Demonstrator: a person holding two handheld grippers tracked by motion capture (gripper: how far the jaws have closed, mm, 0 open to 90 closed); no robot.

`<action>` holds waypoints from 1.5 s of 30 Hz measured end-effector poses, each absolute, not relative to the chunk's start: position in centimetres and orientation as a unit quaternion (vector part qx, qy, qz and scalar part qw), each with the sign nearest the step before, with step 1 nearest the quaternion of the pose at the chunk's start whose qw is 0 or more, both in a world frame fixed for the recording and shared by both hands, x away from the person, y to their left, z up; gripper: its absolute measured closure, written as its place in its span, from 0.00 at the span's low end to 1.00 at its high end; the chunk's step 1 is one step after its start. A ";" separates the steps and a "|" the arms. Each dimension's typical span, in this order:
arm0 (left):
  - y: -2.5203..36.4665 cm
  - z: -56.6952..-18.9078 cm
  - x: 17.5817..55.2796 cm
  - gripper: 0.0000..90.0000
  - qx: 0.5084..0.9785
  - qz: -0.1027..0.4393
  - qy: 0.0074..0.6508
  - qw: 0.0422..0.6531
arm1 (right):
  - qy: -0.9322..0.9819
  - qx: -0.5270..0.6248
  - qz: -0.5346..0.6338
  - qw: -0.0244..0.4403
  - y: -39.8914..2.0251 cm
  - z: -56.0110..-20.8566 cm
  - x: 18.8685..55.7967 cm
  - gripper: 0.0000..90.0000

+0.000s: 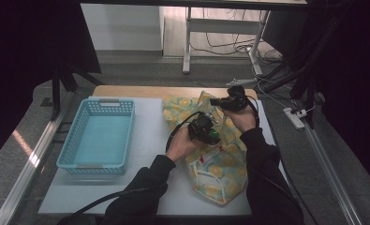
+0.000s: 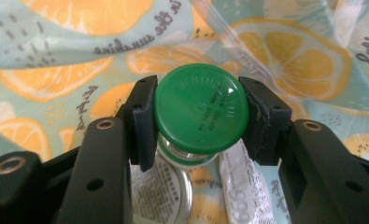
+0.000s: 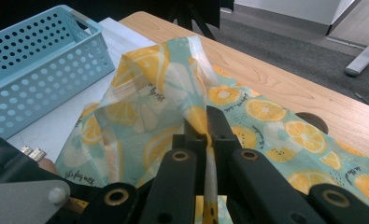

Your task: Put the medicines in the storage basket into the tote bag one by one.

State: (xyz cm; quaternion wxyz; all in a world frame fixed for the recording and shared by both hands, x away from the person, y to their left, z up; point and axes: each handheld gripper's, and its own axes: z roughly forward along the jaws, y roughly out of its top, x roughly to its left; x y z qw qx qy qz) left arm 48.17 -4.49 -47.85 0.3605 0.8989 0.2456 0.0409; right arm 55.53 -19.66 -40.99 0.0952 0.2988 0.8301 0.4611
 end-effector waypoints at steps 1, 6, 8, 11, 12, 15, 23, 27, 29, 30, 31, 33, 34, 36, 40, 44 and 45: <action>-4.6 -47.9 48.2 0.58 0.899 0.041 0.244 0.361 | 0.830 0.299 0.461 0.095 -19.7 -41.0 55.5 1.00; -5.1 -48.1 48.2 0.58 0.901 0.044 0.236 0.362 | 0.829 0.300 0.461 0.095 -19.9 -41.1 55.6 1.00; -5.2 -48.4 48.3 0.58 0.902 0.041 0.238 0.358 | 0.829 0.301 0.462 0.095 -19.9 -41.1 55.5 1.00; -5.3 -49.0 48.4 0.58 0.906 0.047 0.235 0.350 | 0.829 0.302 0.461 0.095 -20.0 -41.2 55.5 1.00; -5.2 -49.1 48.4 0.57 0.904 0.048 0.232 0.356 | 0.829 0.303 0.461 0.095 -20.1 -41.2 55.5 1.00; -5.4 -49.2 48.4 0.57 0.908 0.054 0.232 0.345 | 0.829 0.302 0.461 0.094 -20.1 -41.4 55.5 1.00; -5.2 -48.3 47.7 0.37 0.903 0.066 0.231 0.356 | 0.831 0.300 0.460 0.092 -19.9 -41.6 55.3 1.00; -4.7 -47.4 47.1 0.33 0.900 0.059 0.231 0.366 | 0.831 0.297 0.461 0.092 -19.9 -41.5 55.1 1.00; -4.3 -47.1 46.8 0.33 0.897 0.050 0.231 0.373 | 0.831 0.297 0.462 0.092 -19.9 -41.4 55.0 1.00; -4.1 -46.9 46.6 0.32 0.896 0.048 0.231 0.376 | 0.831 0.296 0.462 0.092 -19.9 -41.4 54.9 1.00; -3.9 -46.8 46.4 0.30 0.896 0.047 0.231 0.377 | 0.831 0.295 0.463 0.092 -19.9 -41.4 54.9 1.00; -3.4 -46.4 46.0 0.30 0.895 0.044 0.230 0.379 | 0.831 0.292 0.464 0.090 -19.9 -41.3 54.8 1.00; -3.1 -46.3 45.8 0.28 0.894 0.044 0.232 0.380 | 0.832 0.291 0.464 0.090 -19.9 -41.3 54.7 1.00; -2.6 -45.9 45.4 0.28 0.893 0.045 0.232 0.382 | 0.833 0.290 0.463 0.088 -19.9 -41.3 54.6 1.00; -1.6 -45.1 44.6 0.24 0.891 0.044 0.231 0.388 | 0.834 0.286 0.465 0.087 -19.7 -41.3 54.4 1.00; -0.8 -44.5 43.6 0.18 0.889 0.046 0.229 0.393 | 0.836 0.280 0.464 0.086 -19.5 -41.3 54.0 1.00; -0.6 -44.4 43.4 0.16 0.888 0.045 0.230 0.395 | 0.836 0.281 0.464 0.086 -19.4 -41.3 54.0 1.00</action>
